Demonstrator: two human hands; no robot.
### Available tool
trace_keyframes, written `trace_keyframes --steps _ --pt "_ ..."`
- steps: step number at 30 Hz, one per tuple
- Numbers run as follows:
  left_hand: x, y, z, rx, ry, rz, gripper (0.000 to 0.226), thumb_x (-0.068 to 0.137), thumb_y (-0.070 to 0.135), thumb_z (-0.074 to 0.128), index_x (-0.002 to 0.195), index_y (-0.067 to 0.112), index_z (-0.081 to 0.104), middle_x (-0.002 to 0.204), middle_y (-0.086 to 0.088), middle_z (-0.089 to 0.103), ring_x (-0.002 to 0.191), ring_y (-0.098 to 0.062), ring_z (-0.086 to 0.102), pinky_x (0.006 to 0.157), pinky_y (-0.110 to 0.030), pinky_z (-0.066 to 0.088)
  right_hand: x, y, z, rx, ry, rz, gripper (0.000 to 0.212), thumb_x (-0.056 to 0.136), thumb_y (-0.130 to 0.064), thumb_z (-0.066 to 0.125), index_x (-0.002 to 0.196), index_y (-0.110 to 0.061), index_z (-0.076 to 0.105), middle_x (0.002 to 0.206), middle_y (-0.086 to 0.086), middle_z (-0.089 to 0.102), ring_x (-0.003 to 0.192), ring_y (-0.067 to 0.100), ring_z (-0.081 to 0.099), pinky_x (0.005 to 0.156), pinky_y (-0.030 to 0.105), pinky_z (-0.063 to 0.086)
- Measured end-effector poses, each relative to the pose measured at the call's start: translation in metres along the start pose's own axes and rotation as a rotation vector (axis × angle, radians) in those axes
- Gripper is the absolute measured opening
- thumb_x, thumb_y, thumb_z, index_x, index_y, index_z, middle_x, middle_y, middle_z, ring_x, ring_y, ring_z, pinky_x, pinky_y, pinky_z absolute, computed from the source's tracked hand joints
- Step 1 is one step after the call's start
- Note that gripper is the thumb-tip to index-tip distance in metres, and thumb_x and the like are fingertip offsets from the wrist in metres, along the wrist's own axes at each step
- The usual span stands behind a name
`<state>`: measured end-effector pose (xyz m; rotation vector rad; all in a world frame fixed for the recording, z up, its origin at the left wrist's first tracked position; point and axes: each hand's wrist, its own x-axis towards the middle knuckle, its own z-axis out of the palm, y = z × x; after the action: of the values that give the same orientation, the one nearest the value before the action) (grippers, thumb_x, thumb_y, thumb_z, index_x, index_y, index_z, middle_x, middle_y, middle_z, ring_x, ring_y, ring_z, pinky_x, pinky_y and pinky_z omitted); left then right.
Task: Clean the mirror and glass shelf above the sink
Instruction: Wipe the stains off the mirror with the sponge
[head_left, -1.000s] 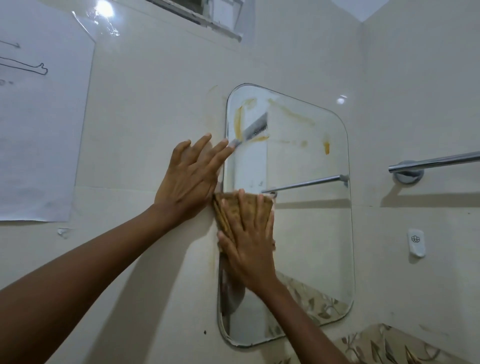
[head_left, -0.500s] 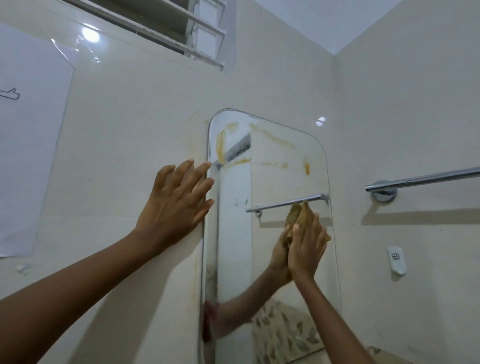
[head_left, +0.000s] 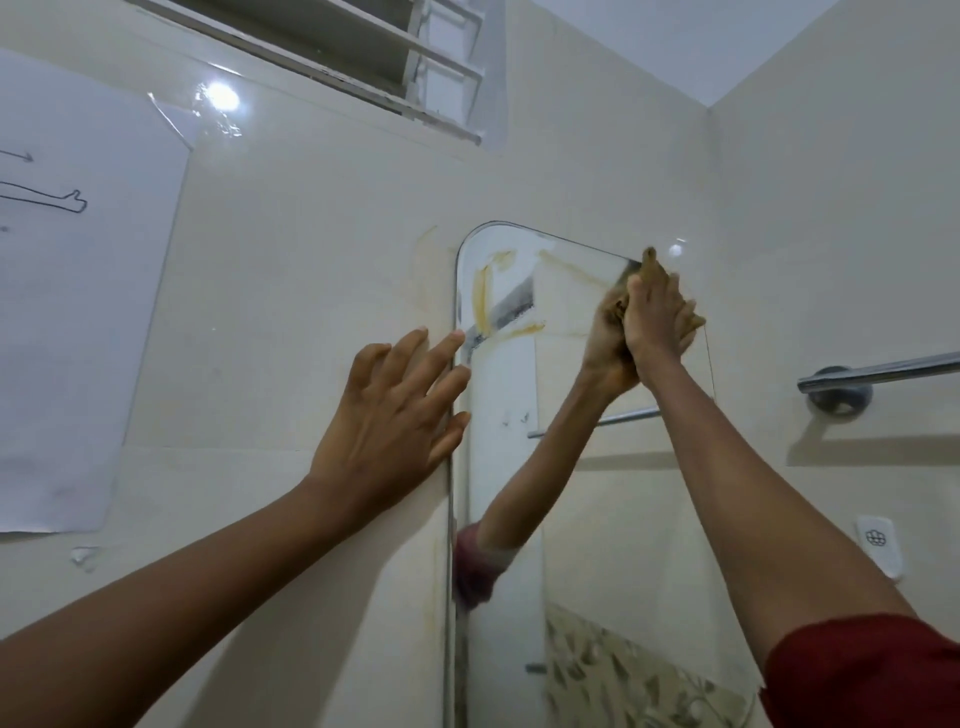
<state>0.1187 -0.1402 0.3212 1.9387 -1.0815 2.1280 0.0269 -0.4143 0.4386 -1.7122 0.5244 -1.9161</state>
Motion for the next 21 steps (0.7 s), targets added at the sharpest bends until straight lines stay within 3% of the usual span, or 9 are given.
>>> trace_keyframes --steps 11,18,21 --pt "-0.001 0.0 0.002 0.096 -0.017 0.007 0.048 0.093 0.046 0.024 0.126 0.017 0.044 0.147 -0.009 0.04 0.134 -0.032 0.037 0.101 -0.045 0.019 -0.092 -0.089 0.043 -0.128 -0.172 -0.537 0.056 0.098 -0.047 0.024 0.149 -0.031 0.005 0.161 -0.007 0.001 0.147 0.024 -0.01 0.116 0.049 -0.008" --pt "-0.003 0.001 0.001 0.037 0.087 -0.047 0.065 0.093 0.045 0.033 0.148 0.018 0.01 0.153 -0.014 0.026 0.14 -0.033 0.027 0.11 -0.05 0.017 -0.142 -0.062 0.035 -0.178 -0.273 -0.82 0.052 0.099 -0.038 0.03 0.148 -0.031 0.015 0.161 -0.004 0.005 0.148 0.025 -0.008 0.117 0.05 -0.005" --pt "-0.003 0.001 -0.004 -0.082 0.114 -0.059 0.061 0.09 0.03 0.026 0.147 0.018 0.012 0.155 -0.009 0.025 0.142 -0.026 0.022 0.112 -0.049 0.015 -0.168 -0.042 0.029 -0.156 -0.303 -0.844 0.055 0.097 -0.037 0.028 0.144 -0.034 0.001 0.159 -0.004 0.002 0.148 0.026 -0.005 0.119 0.051 -0.001"
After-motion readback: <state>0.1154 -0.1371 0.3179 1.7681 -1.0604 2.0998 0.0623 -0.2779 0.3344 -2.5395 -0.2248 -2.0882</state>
